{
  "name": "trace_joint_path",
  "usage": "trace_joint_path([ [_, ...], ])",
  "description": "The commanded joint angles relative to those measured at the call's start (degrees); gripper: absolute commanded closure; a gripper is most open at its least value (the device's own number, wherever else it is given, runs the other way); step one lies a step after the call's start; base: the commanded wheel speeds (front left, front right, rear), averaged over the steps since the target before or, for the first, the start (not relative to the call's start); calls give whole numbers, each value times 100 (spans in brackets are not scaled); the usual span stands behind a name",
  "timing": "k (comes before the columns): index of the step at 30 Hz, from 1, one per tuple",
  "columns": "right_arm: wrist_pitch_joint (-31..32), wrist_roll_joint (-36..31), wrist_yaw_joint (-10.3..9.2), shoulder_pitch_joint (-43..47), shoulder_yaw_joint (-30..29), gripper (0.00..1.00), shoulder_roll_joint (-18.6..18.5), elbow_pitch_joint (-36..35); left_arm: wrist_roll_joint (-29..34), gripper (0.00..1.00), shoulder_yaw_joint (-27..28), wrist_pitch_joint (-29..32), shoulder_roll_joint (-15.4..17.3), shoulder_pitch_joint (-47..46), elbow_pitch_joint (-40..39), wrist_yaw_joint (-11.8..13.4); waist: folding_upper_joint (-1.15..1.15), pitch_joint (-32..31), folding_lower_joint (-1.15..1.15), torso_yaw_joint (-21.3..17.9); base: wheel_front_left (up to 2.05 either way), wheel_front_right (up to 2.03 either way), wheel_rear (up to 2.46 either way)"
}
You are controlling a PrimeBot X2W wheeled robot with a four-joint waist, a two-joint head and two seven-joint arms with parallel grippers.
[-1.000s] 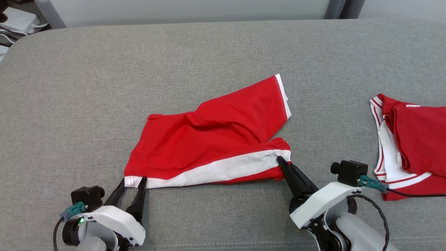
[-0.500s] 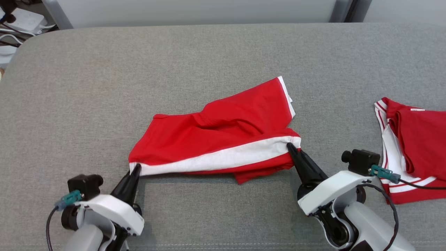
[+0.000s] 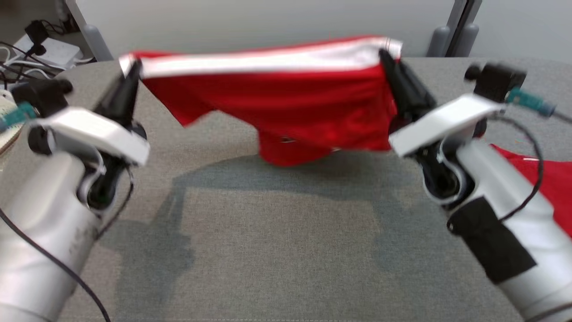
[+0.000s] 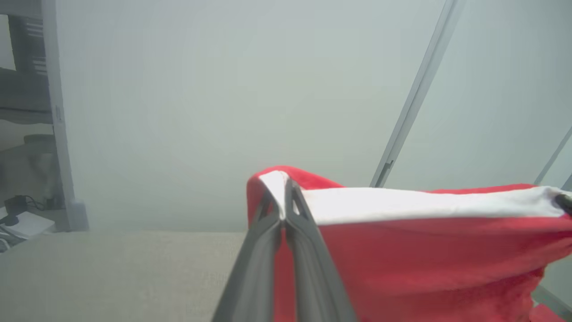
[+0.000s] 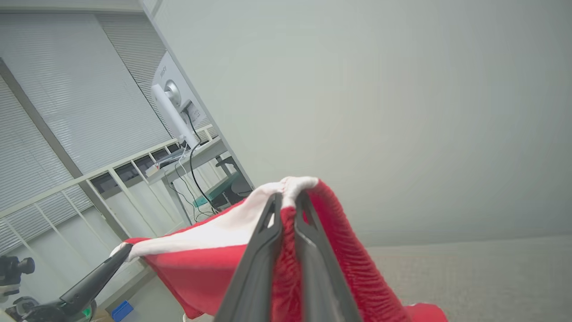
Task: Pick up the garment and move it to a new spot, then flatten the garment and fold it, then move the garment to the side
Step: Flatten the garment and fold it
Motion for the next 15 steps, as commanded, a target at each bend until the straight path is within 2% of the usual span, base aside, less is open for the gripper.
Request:
trace_joint_path([
  [1, -36, 85, 1, -226, 22, 100, 3, -102, -134, 100, 189, -4, 286, -398, -56, -41, 0, -90, 0, 10, 0, 0, 0],
  [5, 288, 485, 1, -527, 213, 100, -156, -132, -437, 100, -40, 162, 392, -689, -4, -41, 0, -287, 0, 39, 0, 0, 0],
  [9, 1143, 1119, 1, -146, 636, 100, -496, -542, -873, 100, -453, 715, 547, -243, -102, -41, 0, -407, 0, 48, 0, 0, 0],
  [12, 1932, 1555, 1, 333, 990, 100, -923, -1014, -1253, 100, -902, 1484, 810, 284, -440, -41, 0, -409, 0, 53, 0, 0, 0],
  [15, 3098, 2095, 1, 815, 1371, 100, -1438, -1639, -1784, 100, -1400, 2606, 1254, 835, -1065, -41, 0, -245, 0, 25, 0, 0, 0],
])
